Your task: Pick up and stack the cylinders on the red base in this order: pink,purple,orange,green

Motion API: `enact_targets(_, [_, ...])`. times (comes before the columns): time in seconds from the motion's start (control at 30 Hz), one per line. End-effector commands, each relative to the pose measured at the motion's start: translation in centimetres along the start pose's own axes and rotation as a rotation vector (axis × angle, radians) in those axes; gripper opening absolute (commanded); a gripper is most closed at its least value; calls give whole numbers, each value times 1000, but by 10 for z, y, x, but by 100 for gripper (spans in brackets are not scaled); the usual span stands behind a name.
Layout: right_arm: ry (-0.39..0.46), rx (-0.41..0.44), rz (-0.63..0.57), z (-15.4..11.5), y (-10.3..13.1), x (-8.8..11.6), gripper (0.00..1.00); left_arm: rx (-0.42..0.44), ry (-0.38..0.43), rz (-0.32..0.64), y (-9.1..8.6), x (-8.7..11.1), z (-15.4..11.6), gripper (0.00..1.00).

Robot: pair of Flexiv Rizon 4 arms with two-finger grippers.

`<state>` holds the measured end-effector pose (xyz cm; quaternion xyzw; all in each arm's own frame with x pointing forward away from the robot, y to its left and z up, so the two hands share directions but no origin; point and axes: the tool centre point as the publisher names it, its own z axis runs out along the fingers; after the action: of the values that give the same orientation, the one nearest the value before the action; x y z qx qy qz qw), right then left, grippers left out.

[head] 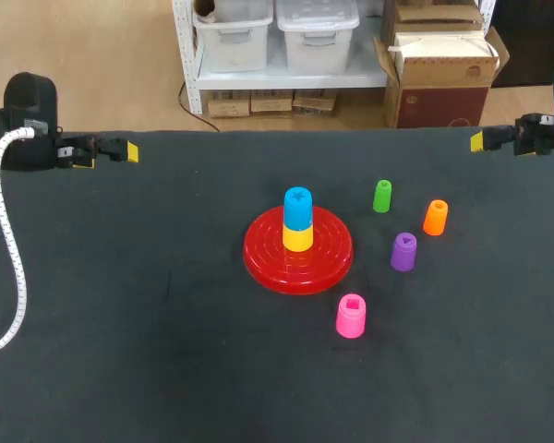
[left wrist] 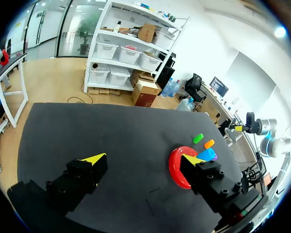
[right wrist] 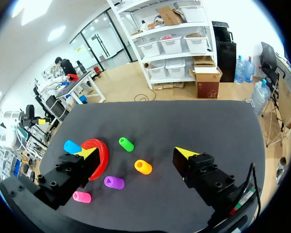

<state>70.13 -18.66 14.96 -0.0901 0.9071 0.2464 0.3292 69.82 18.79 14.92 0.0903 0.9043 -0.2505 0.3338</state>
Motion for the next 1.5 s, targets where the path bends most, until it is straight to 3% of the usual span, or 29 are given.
enact_targets(0.03, [-1, 4, 1, 0, 1, 0, 100, -11, 7, -1, -2, -1, 1, 100])
enact_targets(1.03, [-1, 4, 1, 0, 1, 0, 100, -11, 7, -1, -2, -1, 1, 100])
enact_targets(1.07, [-1, 4, 1, 0, 1, 0, 100, -1, -20, 74, 7, -4, 0, 100])
enact_targets(1.13, [-1, 4, 1, 0, 1, 0, 100, 112, -82, 169, 21, -11, -5, 100])
enact_targets(1.27, [-1, 4, 1, 0, 1, 0, 100, 363, 4, 432, 27, -16, -23, 100])
enact_targets(1.43, [-1, 4, 1, 0, 1, 0, 100, 516, 125, 741, 31, -10, -31, 100])
enact_targets(1.5, [-1, 4, 1, 0, 1, 0, 100, 573, 169, 819, 29, -7, -31, 100])
